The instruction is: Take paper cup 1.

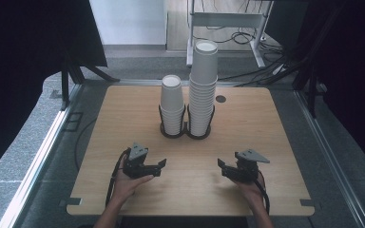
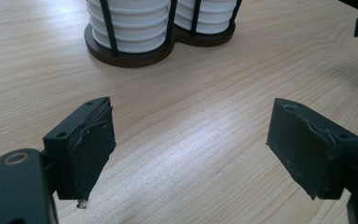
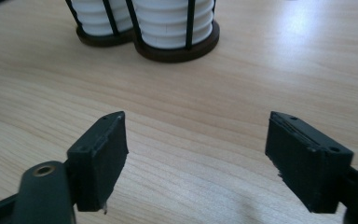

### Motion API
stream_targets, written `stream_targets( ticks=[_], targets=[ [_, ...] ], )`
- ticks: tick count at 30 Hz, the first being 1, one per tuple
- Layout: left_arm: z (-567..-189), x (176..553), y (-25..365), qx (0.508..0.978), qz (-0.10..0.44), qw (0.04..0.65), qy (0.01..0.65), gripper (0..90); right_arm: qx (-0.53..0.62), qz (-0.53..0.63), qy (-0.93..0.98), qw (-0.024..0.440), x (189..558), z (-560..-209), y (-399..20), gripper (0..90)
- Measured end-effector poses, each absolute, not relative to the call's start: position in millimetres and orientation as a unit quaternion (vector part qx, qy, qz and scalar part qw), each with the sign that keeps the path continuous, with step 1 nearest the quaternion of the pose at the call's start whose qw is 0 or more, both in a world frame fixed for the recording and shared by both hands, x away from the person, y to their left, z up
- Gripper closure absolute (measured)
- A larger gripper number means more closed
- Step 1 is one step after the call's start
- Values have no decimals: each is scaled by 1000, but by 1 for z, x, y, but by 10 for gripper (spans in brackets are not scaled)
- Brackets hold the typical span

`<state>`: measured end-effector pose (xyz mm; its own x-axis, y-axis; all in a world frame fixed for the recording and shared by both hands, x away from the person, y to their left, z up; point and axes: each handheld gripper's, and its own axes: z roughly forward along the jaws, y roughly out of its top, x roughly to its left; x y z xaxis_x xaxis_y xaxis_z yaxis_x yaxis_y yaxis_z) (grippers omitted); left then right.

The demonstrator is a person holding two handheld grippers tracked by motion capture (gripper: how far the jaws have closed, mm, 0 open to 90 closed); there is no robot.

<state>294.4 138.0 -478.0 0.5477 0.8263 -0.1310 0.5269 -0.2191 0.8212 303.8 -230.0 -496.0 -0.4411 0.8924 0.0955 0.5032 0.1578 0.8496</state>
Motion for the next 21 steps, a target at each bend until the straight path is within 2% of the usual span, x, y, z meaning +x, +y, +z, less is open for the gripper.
stream_targets(
  ticks=[8, 21],
  targets=[
    [-480, 295, 136, 766, 175, 434, 441, 152, 478, 461, 713, 223, 301, -497, -244, 266],
    [-477, 293, 141, 764, 175, 437, 441, 152, 444, 476, 724, 229, 293, -495, -230, 310]
  ],
)
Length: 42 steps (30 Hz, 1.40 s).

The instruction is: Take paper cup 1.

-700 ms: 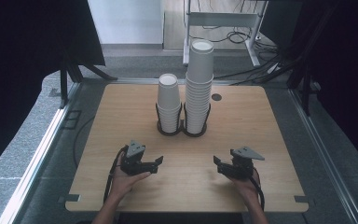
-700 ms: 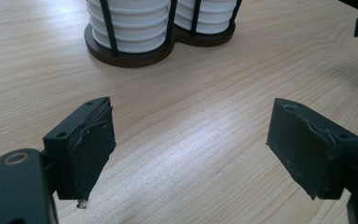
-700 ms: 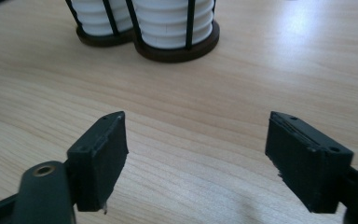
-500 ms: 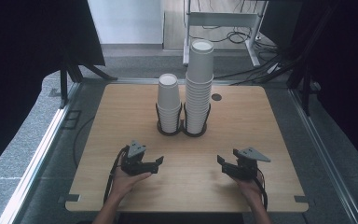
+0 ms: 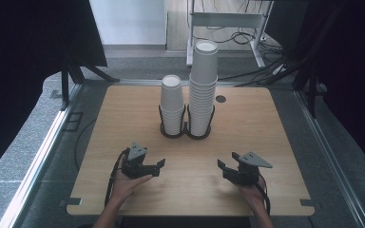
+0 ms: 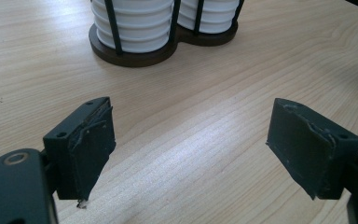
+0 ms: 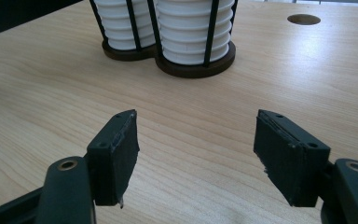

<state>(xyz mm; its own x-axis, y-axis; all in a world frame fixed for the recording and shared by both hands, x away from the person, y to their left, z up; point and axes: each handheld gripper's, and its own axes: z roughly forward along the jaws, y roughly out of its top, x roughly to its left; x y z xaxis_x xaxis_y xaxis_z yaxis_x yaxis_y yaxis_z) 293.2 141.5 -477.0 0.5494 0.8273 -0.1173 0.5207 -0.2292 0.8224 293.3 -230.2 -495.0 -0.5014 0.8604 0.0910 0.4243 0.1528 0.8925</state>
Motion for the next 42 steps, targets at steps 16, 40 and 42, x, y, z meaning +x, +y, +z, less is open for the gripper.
stream_targets(
  ticks=[16, 40, 42],
  targets=[
    [-469, 289, 149, 749, 198, 465, 429, 227, 438, 502, 712, 225, 294, -489, -231, 357],
    [-468, 297, 143, 761, 140, 471, 424, 312, 400, 536, 713, 211, 309, -473, -212, 374],
    [-465, 298, 142, 760, 146, 472, 423, 285, 393, 543, 713, 205, 314, -469, -207, 393]
  ],
)
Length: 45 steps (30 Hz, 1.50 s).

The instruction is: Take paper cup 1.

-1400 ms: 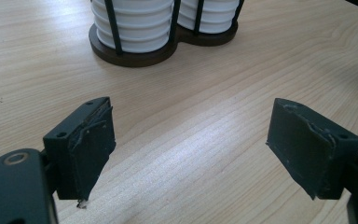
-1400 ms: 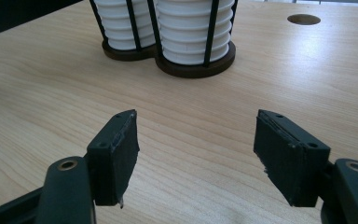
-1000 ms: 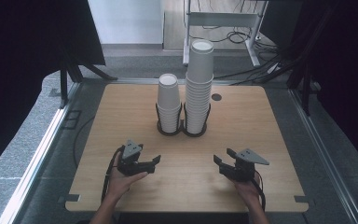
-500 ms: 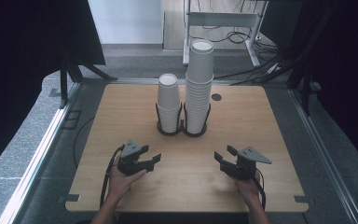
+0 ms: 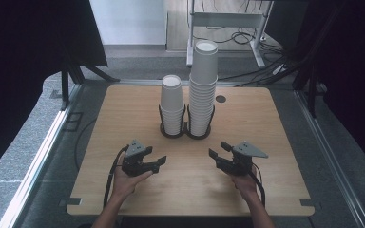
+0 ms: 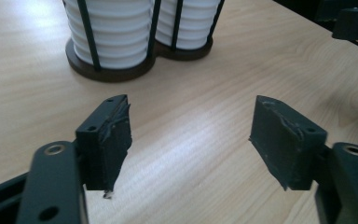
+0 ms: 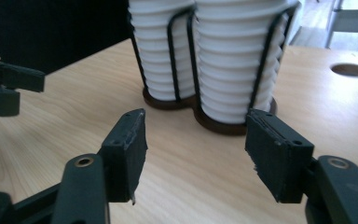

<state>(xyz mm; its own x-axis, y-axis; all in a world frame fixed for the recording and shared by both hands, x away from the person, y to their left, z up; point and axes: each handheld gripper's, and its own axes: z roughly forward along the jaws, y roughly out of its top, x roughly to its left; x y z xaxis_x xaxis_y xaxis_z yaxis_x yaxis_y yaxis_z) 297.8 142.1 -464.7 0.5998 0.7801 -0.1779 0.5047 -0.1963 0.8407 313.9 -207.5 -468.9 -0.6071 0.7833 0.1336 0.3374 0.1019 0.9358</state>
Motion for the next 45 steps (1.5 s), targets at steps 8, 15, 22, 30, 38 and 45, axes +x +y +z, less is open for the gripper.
stream_targets(
  ticks=[8, 15, 22, 30, 38, 45],
  targets=[
    [-445, 304, 136, 757, 169, 479, 411, 222, 361, 555, 722, 200, 337, -445, -190, 492],
    [-439, 313, 137, 754, 171, 486, 407, 204, 338, 561, 729, 199, 352, -426, -175, 578],
    [-440, 314, 139, 754, 166, 490, 405, 196, 322, 549, 744, 203, 362, -417, -159, 662],
    [-436, 313, 138, 750, 178, 495, 401, 188, 305, 546, 755, 198, 372, -413, -145, 797],
    [-418, 317, 143, 748, 201, 490, 400, 178, 309, 546, 756, 184, 388, -417, -133, 895],
    [-400, 329, 141, 745, 224, 489, 394, 172, 305, 538, 765, 181, 399, -422, -114, 899]
  ],
)
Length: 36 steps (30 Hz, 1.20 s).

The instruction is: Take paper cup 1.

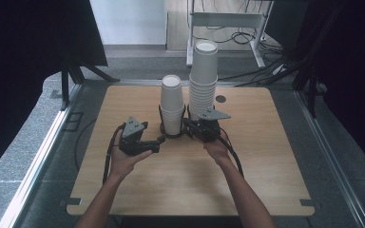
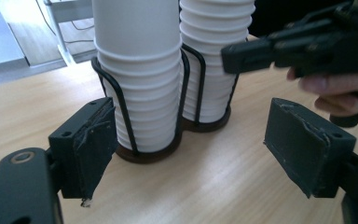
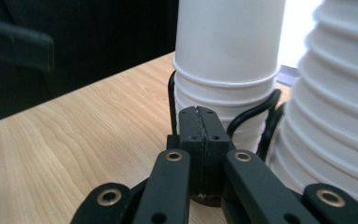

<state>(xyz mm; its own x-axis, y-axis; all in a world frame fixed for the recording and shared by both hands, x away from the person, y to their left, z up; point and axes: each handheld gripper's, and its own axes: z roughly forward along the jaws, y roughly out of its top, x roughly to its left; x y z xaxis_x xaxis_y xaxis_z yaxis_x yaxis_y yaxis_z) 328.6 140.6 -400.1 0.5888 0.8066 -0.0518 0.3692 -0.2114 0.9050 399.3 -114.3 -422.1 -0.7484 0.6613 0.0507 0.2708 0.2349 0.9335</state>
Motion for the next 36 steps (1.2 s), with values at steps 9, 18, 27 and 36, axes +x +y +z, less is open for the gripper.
stream_targets(
  ticks=[9, 18, 27, 36],
  targets=[
    [-386, 350, 145, 745, 232, 481, 399, 165, 306, 529, 771, 182, 415, -429, -96, 900],
    [-380, 375, 142, 738, 239, 479, 411, 151, 311, 528, 769, 182, 425, -437, -88, 900],
    [-375, 409, 137, 724, 212, 494, 432, 100, 320, 526, 767, 181, 430, -439, -85, 900],
    [-377, 422, 124, 730, 208, 489, 430, 40, 316, 526, 768, 185, 432, -436, -84, 899]
  ],
)
